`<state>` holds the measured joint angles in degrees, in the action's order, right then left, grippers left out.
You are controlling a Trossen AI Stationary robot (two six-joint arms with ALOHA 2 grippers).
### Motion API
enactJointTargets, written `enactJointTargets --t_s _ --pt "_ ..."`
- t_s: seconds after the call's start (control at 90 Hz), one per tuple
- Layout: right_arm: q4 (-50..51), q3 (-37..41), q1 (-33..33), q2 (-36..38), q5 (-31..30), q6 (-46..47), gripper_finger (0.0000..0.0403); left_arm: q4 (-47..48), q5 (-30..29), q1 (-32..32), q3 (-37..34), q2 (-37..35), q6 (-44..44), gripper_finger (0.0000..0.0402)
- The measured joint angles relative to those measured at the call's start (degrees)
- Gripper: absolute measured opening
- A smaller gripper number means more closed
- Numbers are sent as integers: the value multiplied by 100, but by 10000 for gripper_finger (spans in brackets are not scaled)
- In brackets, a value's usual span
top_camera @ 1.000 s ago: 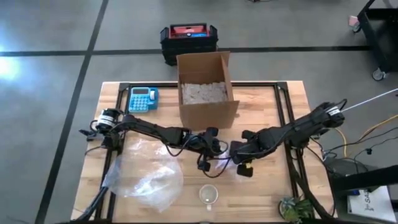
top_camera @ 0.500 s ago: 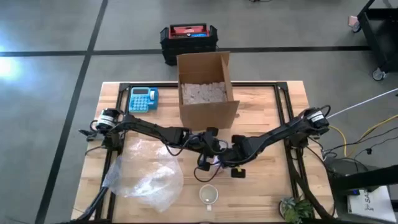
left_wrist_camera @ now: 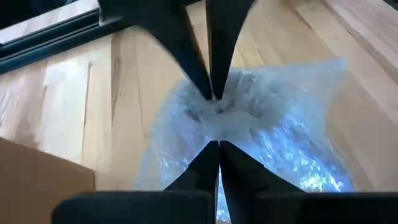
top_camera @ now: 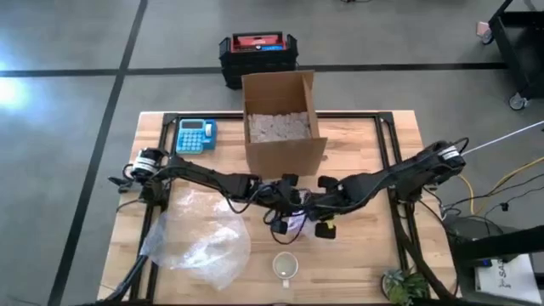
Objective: Wrap mug
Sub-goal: Wrap the purple mug using the right bubble wrap, then put the wrapped purple mug into the box
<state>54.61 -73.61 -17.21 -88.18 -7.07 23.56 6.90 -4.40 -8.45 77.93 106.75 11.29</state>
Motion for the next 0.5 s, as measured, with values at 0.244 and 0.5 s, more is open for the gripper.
enactJointTargets --t_s 0.244,0.5 --pt "125 215 -102 640 -63 781 3 347 -4 11 4 -393 -498 17" --pt "96 991 -595 737 -386 1587 35 2080 53 -32 4 -795 -1600 128"
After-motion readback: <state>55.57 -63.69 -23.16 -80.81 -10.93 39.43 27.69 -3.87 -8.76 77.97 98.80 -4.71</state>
